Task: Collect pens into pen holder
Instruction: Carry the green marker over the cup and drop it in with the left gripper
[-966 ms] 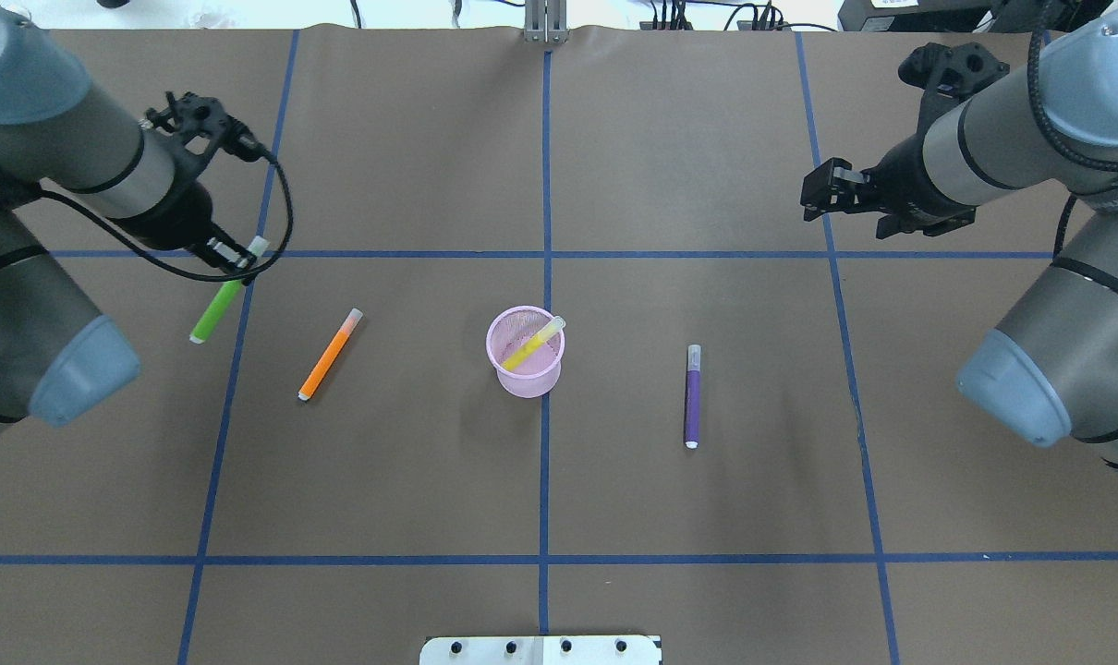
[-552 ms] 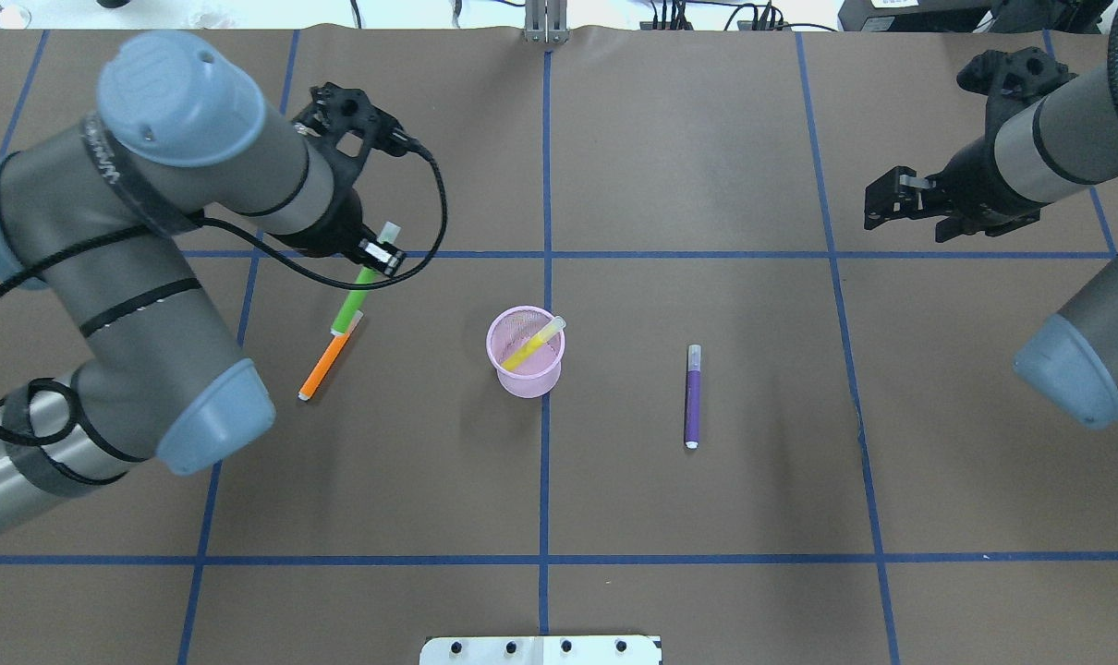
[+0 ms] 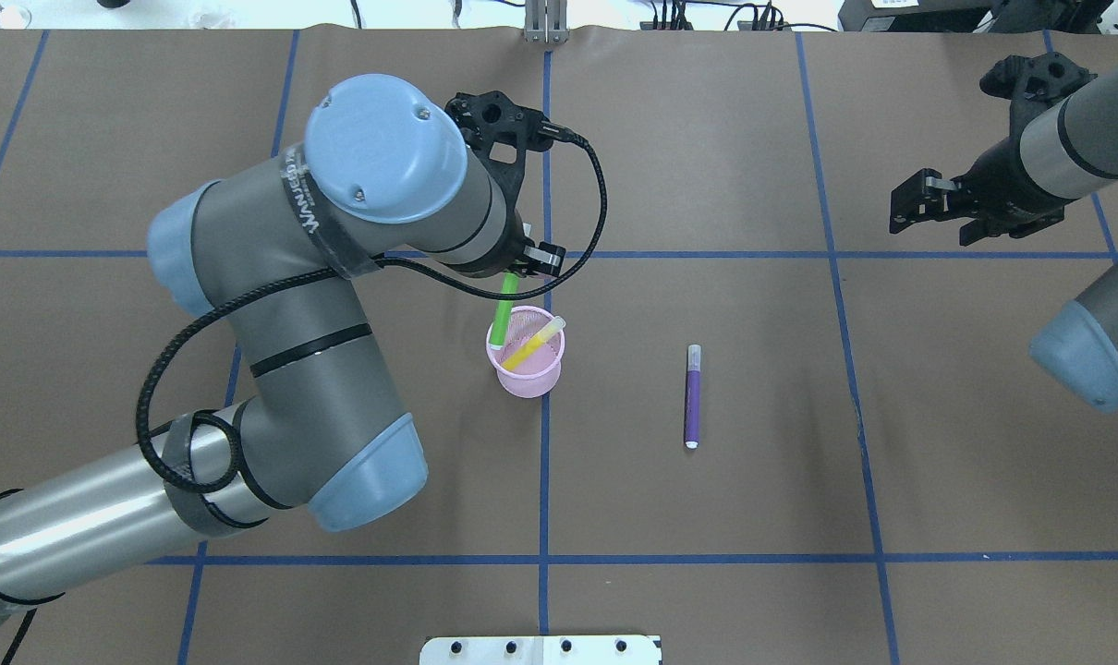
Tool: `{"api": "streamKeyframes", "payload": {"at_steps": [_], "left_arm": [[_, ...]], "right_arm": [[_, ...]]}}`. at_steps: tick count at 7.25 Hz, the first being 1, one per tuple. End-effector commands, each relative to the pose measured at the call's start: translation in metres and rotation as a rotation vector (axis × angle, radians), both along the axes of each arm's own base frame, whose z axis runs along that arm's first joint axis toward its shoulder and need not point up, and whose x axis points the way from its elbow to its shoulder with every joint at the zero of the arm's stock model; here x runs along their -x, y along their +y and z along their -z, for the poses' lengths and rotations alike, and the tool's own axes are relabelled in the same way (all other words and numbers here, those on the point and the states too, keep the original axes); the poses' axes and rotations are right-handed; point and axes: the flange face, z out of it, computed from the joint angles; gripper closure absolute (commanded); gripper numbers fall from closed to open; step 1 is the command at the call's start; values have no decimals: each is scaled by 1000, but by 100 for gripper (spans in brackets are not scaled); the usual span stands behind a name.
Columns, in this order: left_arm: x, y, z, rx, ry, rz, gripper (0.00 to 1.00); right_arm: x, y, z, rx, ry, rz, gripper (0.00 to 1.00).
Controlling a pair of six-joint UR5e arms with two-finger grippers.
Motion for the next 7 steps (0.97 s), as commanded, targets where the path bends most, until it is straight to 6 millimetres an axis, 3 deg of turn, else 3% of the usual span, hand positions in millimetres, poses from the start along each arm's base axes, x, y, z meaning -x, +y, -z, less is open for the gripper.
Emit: {"api": "streamKeyframes", "payload": {"at_steps": [1, 3, 7], "left_arm": [[-39, 0, 3, 65, 59, 124, 100], [-47, -7, -6, 56, 64, 145, 100], [-42, -9, -15, 61, 54, 151, 100]], "right_arm": [[2, -2, -5, 11, 5, 2, 15], [2, -3, -4, 10, 5, 0, 15], [5, -5, -6, 15, 7, 1, 13]]}}
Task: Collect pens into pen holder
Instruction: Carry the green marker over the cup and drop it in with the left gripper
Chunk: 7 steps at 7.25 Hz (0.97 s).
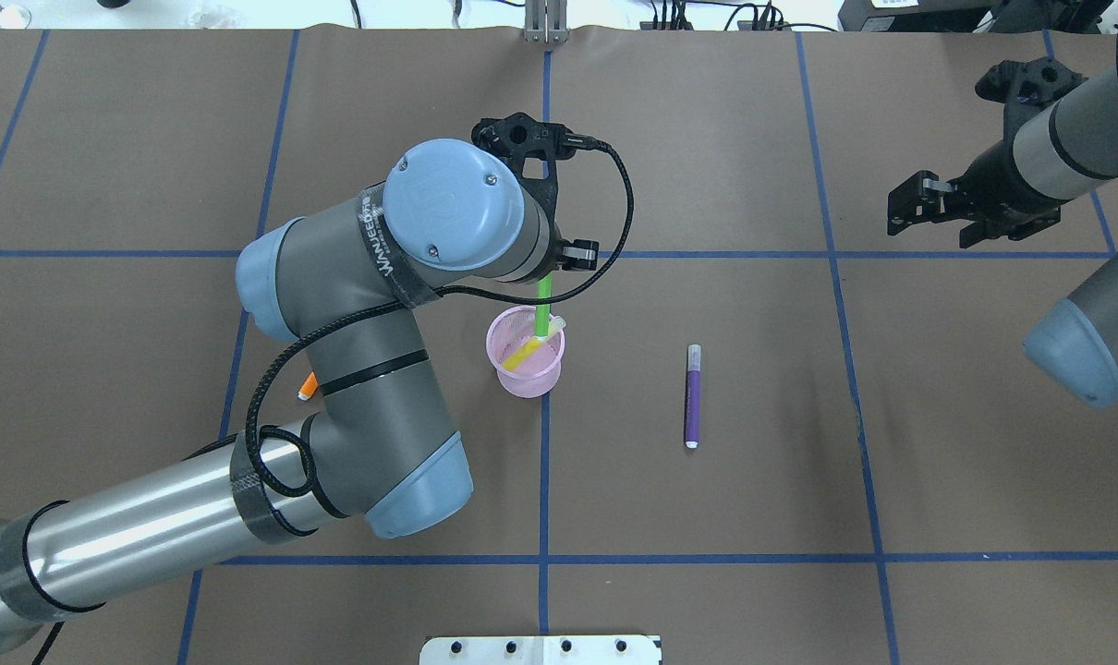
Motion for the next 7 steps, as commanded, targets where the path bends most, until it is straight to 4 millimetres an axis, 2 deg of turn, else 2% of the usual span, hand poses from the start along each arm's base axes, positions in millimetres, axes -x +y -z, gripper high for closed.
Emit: {"api": "streamKeyframes", "payload": {"at_steps": [1, 2, 4, 6, 7], "left_arm": [[-2, 1, -32, 24, -34, 1, 100], [2, 3, -29, 31, -22, 0, 100], [1, 8, -41, 43, -33, -7, 100], [0, 9, -38, 62, -19, 6, 100], [-2, 10, -39, 63, -21, 3, 84]], "right_arm": [[1, -1, -1, 2, 1, 0, 13], [1, -1, -1, 5, 0, -2, 13], [1, -1, -1, 6, 0, -3, 13], [1, -1, 0, 6, -1, -4, 13], [0, 0, -1, 7, 0, -4, 13]]}}
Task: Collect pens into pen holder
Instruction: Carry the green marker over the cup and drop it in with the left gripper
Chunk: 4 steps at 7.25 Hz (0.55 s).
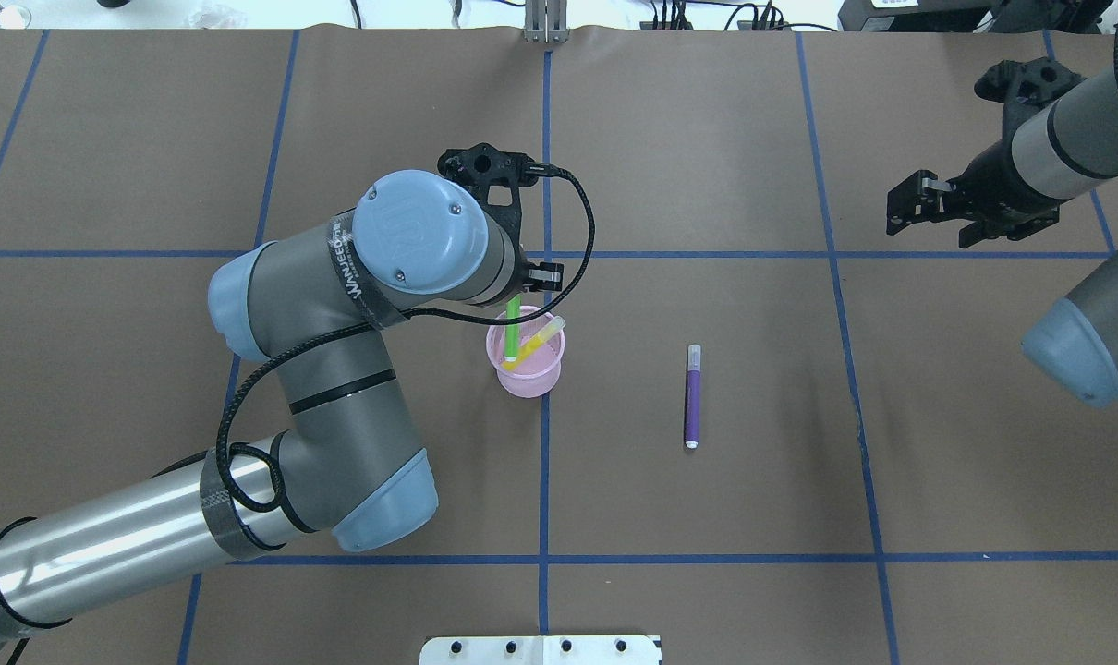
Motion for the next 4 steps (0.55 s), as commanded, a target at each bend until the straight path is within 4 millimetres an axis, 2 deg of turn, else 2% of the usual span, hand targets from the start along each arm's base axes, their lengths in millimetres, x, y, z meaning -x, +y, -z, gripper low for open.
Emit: {"api": "streamKeyframes", "payload": {"at_steps": [1, 2, 4], "left_arm": [[-3, 4, -1, 5, 3, -4, 66], [-3, 4, 1, 3, 6, -4, 34], [-2, 5, 6, 1, 15, -4, 4]], "right_arm": [[0, 0, -1, 1, 1, 0, 13], [0, 0, -1, 1, 1, 0, 13], [0, 0, -1, 3, 0, 1, 13]]}}
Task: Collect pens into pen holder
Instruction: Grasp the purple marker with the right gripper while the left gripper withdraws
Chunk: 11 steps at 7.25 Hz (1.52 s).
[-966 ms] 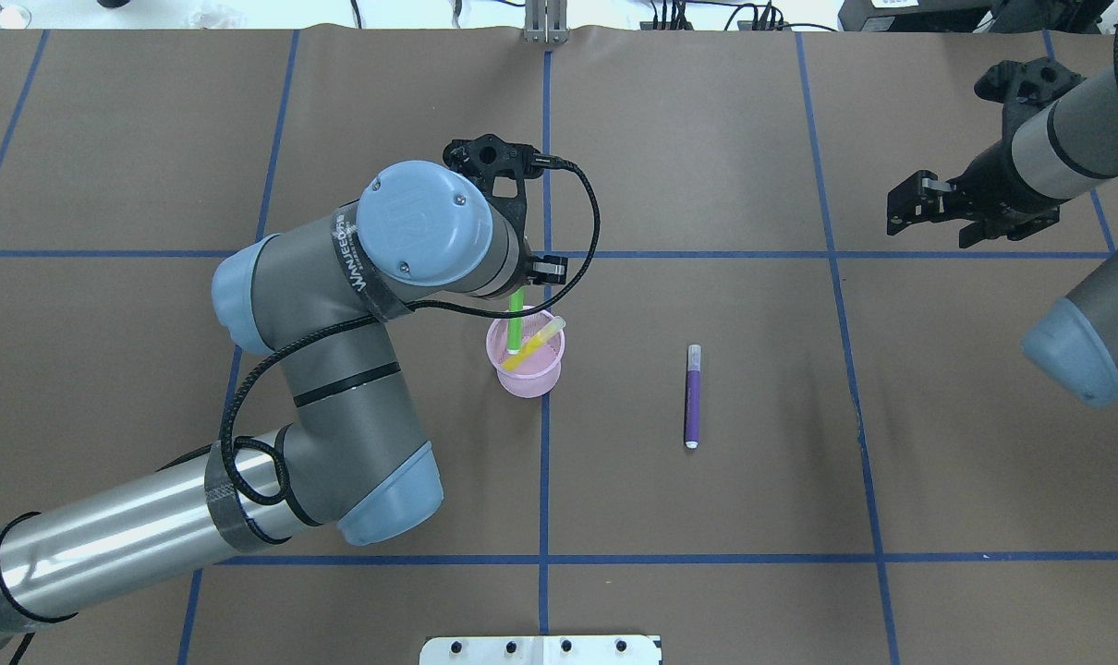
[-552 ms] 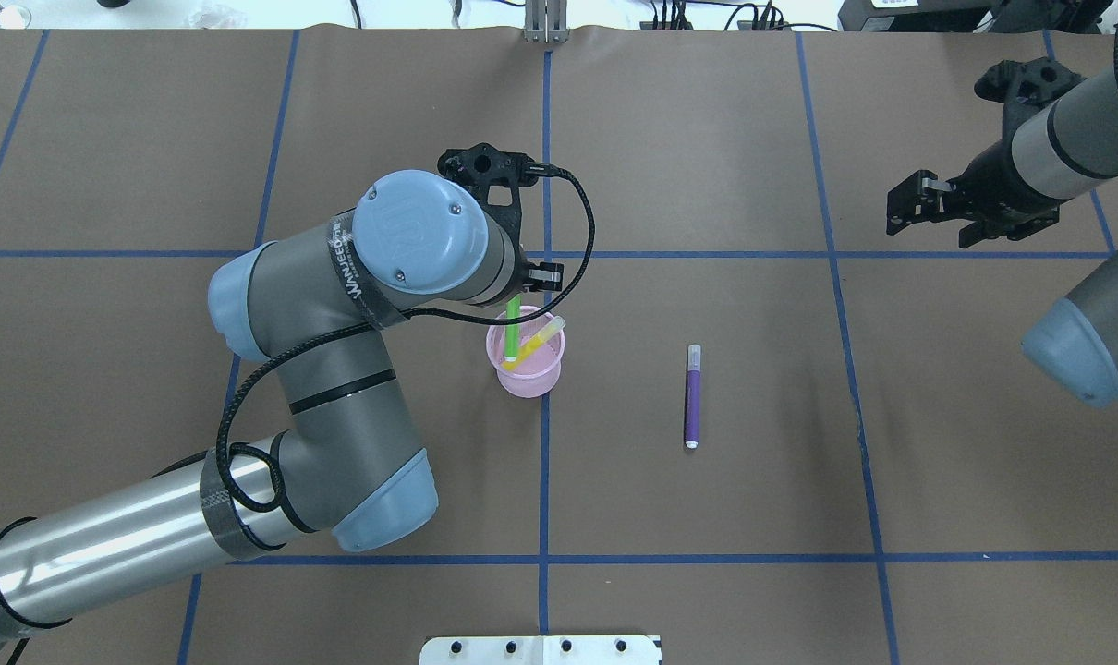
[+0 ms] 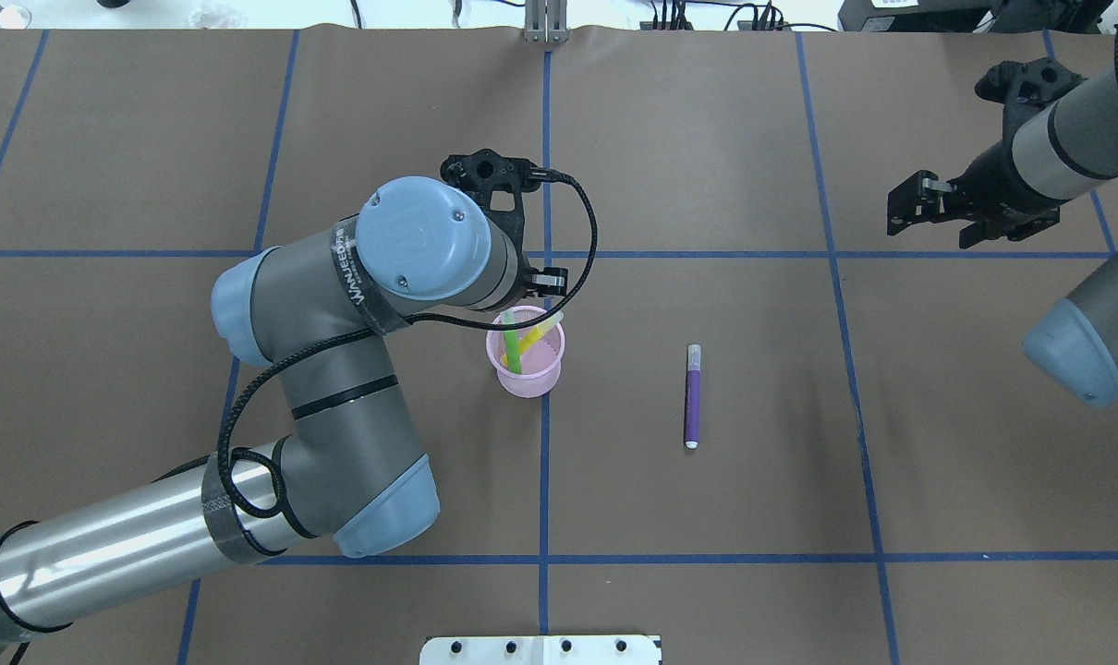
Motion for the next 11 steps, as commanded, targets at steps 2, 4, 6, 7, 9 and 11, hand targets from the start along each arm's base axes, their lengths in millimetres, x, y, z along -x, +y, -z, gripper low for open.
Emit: {"api": "streamKeyframes", "payload": {"at_steps": [2, 4, 6, 7, 9, 11], "left_arm": [[22, 6, 21, 2, 58, -34, 4], [86, -40, 17, 91, 16, -56, 4], [136, -56, -13, 54, -24, -100, 5], [144, -51, -19, 50, -22, -100, 4], [157, -48, -29, 35, -31, -104, 5], [161, -45, -27, 27, -26, -102, 5]], "right_arm": [[4, -2, -4, 6, 4, 5, 11], [63, 15, -3, 22, -32, 108, 3], [149, 20, 39, 105, -77, 112, 3], [185, 21, 49, 116, -77, 147, 3], [211, 36, 47, 147, -62, 198, 7], [225, 49, 45, 186, -55, 240, 9]]}}
